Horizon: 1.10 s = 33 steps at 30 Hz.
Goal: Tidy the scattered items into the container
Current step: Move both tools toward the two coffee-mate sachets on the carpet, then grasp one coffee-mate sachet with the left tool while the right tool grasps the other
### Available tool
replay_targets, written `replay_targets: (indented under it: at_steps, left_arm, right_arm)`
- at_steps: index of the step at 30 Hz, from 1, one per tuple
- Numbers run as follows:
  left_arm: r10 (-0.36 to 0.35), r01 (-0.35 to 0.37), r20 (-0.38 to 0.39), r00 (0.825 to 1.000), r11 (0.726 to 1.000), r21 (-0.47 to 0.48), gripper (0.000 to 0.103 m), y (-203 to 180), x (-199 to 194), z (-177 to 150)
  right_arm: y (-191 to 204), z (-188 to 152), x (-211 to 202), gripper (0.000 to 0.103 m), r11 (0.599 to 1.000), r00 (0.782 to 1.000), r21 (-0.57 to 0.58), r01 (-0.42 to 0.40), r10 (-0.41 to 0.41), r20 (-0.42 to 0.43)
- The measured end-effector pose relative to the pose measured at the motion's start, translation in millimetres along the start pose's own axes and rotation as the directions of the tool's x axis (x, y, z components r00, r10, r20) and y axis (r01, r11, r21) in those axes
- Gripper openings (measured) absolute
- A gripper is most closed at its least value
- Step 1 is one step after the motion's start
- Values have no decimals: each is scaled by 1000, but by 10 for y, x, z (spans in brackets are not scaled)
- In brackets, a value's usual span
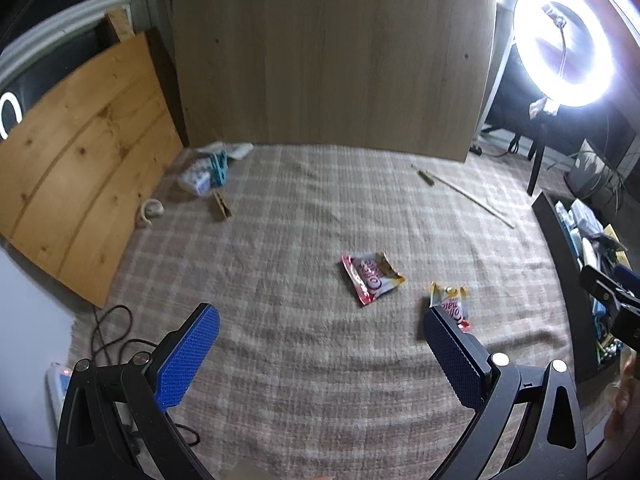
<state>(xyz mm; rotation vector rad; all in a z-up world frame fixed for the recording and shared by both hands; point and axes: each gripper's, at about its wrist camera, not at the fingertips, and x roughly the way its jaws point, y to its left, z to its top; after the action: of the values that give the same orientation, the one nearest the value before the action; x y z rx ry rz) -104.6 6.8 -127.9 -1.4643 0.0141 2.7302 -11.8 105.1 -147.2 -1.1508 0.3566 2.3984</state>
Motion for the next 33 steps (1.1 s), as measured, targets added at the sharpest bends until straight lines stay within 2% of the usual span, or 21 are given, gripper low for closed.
replay_targets:
  at_steps: [4, 5, 13, 18, 25, 33]
  left_arm:
    - [-11, 12, -25, 1000, 1000, 26, 103, -26, 266, -6]
    - [-22, 23, -34, 999, 999, 31, 103, -29, 336, 4]
    - [-97, 112, -110, 989, 983, 145, 103, -112, 987, 243]
    - [-105, 139, -147, 984, 960, 242, 103, -134, 1286, 346]
    - [-107, 165, -170, 980, 910, 379, 103, -232, 1504, 304]
    - [-98, 166, -176, 980, 888, 430, 103, -232, 1622, 261]
  right_arm:
    - [12, -35, 275, 75, 998, 995, 10, -59, 60, -76]
    - [19, -46, 356, 72, 997, 992, 16, -73, 74, -98]
    - [228, -70, 802, 72, 980, 954, 39, -196, 200, -222]
    - [422, -62, 1047, 72, 981, 946, 3, -195, 189, -262]
    - [686, -121, 1303, 72, 982, 940, -63, -178, 150, -307]
    - [839, -170, 1492, 72, 982, 934, -119, -149, 100, -344]
